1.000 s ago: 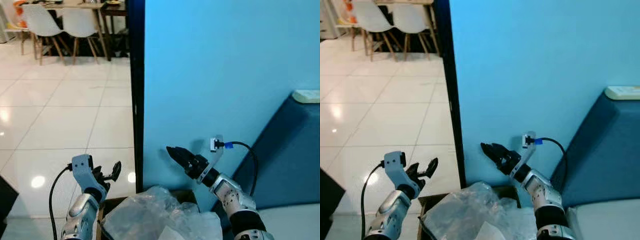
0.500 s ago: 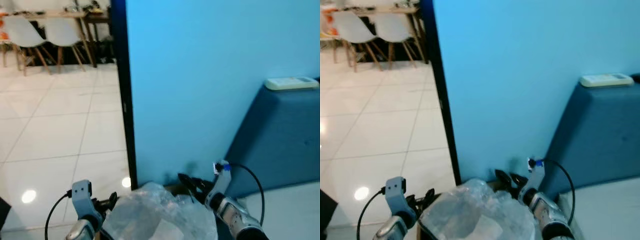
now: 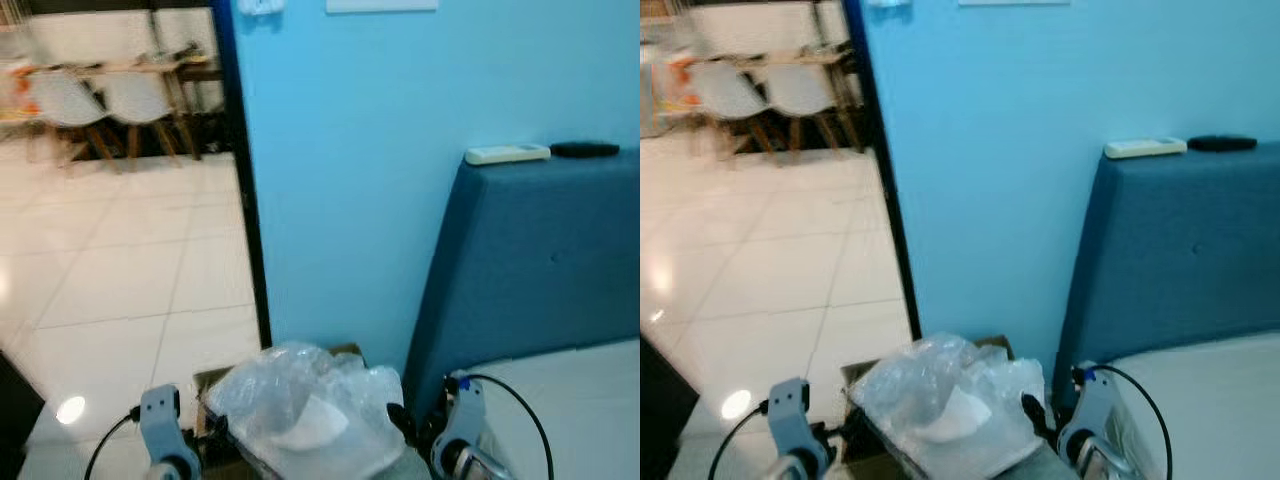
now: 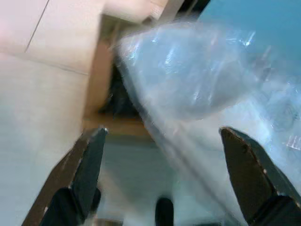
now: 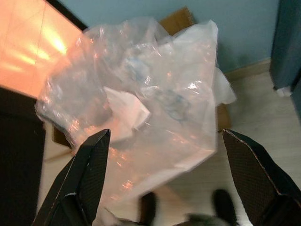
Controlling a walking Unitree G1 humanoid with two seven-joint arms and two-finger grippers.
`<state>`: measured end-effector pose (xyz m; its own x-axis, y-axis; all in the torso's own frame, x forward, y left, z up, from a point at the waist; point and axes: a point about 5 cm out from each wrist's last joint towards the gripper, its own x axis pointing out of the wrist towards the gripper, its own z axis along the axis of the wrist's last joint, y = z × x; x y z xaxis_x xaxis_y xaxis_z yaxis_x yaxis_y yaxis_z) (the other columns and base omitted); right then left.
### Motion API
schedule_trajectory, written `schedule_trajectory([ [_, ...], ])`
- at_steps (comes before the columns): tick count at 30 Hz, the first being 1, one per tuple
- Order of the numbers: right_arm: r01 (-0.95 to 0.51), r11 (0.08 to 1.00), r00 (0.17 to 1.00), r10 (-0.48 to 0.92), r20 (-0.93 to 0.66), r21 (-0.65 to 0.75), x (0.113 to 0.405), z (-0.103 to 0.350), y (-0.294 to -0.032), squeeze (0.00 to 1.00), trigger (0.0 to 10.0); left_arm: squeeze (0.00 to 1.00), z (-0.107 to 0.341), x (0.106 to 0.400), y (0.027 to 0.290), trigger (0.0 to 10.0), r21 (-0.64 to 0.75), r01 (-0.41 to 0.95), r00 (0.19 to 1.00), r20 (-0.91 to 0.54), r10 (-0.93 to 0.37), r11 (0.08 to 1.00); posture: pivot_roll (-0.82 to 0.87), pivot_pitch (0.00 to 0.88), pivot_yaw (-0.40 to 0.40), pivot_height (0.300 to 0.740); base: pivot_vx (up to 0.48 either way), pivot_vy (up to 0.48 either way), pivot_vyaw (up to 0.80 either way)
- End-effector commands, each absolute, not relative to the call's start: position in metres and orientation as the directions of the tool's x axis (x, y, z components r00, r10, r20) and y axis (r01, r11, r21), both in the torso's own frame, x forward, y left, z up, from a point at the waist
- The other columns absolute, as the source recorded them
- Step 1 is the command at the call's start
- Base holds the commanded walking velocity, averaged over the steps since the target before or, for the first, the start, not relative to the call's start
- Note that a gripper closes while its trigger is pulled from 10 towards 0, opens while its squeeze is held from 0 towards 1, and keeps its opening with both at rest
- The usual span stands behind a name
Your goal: Clean up the room
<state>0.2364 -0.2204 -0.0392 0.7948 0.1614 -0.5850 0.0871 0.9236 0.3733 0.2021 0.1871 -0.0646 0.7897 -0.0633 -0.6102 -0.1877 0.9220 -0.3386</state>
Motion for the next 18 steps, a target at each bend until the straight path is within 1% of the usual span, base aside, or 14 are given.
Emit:
schedule_trajectory([
  [1, 0.107, 0.928, 0.776, 0.147, -0.613, 0.357, 0.229, -0.046, -0.216, 0.0, 10.0, 0.0, -0.064, 0.204, 0.191, 10.0, -0.326, -0.197, 0.782, -0.621, -0.052, 0.925, -0.04, 0.0, -0.024, 0.74, -0.48, 0.0, 0.0],
  [4, 0.124, 0.937, 0.76, 0.123, -0.638, 0.328, 0.225, -0.05, -0.215, 0.0, 10.0, 0.0, -0.067, 0.201, 0.194, 10.0, -0.318, -0.212, 0.766, -0.642, -0.045, 0.924, -0.05, 0.0, -0.01, 0.74, -0.479, 0.0, 0.0],
  [9, 0.129, 0.946, 0.739, 0.109, -0.665, 0.298, 0.22, -0.055, -0.21, 0.0, 10.0, 0.0, -0.069, 0.198, 0.199, 10.0, -0.309, -0.231, 0.75, -0.661, -0.034, 0.923, -0.05, 0.0, -0.014, 0.74, -0.478, 0.0, 0.0],
  [11, 0.128, 0.955, 0.708, 0.101, -0.699, 0.267, 0.214, -0.061, -0.205, 0.0, 10.0, 0.0, -0.07, 0.196, 0.2, 10.0, -0.301, -0.248, 0.738, -0.674, -0.022, 0.921, -0.05, 0.0, -0.025, 0.74, -0.476, 0.0, 0.0],
  [12, 0.128, 0.955, 0.708, 0.101, -0.699, 0.267, 0.214, -0.061, -0.205, 0.0, 10.0, 0.0, -0.07, 0.196, 0.2, 10.0, -0.301, -0.248, 0.738, -0.674, -0.022, 0.921, -0.05, 0.0, -0.025, 0.74, -0.476, 0.0, 0.0],
  [13, 0.109, 0.971, 0.662, 0.089, -0.745, 0.213, 0.206, -0.068, -0.202, 0.0, 10.0, 0.0, -0.072, 0.195, 0.2, 10.0, -0.299, -0.264, 0.729, -0.684, -0.013, 0.917, -0.04, 0.0, -0.041, 0.74, -0.424, 0.0, 0.0],
  [14, 0.093, 0.978, 0.634, 0.088, -0.768, 0.189, 0.201, -0.072, -0.198, 0.0, 10.0, 0.0, -0.072, 0.194, 0.2, 10.0, -0.297, -0.269, 0.726, -0.688, -0.01, 0.916, -0.03, 0.0, -0.045, 0.74, 0.0, 0.0, 0.0],
  [15, 0.093, 0.978, 0.634, 0.088, -0.768, 0.189, 0.201, -0.072, -0.198, 0.0, 10.0, 0.0, -0.072, 0.194, 0.2, 10.0, -0.297, -0.269, 0.726, -0.688, -0.01, 0.916, -0.03, 0.0, -0.045, 0.74, 0.0, 0.0, 0.0],
  [16, 0.06, 0.987, 0.588, 0.084, -0.805, 0.147, 0.193, -0.077, -0.195, 0.0, 10.0, 0.0, -0.074, 0.192, 0.198, 10.0, -0.295, -0.267, 0.715, -0.699, -0.017, 0.917, -0.04, 0.0, -0.044, 0.74, 0.0, 0.0, 0.0],
  [18, 0.06, 0.987, 0.588, 0.084, -0.805, 0.147, 0.193, -0.077, -0.195, 0.0, 10.0, 0.0, -0.074, 0.192, 0.198, 10.0, -0.295, -0.267, 0.715, -0.699, -0.017, 0.917, -0.04, 0.0, -0.044, 0.74, 0.0, 0.0, 0.0],
])
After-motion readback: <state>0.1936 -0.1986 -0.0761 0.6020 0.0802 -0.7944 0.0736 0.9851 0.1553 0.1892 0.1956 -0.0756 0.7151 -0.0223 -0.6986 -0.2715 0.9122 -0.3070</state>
